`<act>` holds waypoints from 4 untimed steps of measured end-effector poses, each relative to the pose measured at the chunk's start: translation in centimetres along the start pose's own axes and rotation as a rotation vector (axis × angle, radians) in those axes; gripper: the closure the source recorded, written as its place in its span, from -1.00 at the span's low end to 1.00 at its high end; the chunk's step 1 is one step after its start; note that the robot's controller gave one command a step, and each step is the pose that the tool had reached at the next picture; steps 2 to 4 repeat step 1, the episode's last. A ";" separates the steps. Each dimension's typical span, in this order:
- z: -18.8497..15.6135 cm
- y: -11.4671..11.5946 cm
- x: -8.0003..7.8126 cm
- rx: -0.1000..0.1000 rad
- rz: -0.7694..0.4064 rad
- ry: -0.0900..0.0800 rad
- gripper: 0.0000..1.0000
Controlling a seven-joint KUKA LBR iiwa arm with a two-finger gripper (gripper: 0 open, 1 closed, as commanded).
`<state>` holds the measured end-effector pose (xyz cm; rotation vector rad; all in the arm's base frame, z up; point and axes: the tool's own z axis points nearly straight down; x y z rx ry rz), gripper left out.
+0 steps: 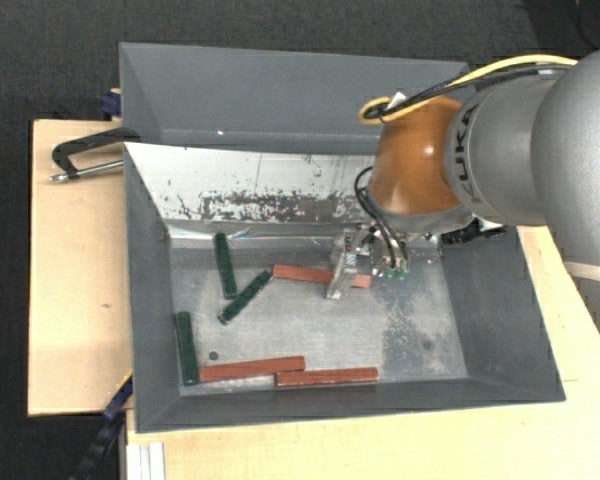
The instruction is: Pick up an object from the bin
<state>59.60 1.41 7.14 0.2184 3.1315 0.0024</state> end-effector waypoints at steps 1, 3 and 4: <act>-17.2 -0.9 -0.5 -0.001 -0.013 -0.007 1.00; -17.2 -0.9 -0.5 -0.001 -0.013 -0.007 1.00; -17.2 -0.9 -0.5 -0.001 -0.013 -0.007 1.00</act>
Offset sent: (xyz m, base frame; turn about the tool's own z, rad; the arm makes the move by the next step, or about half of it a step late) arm 0.0000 0.0000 0.0000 0.0000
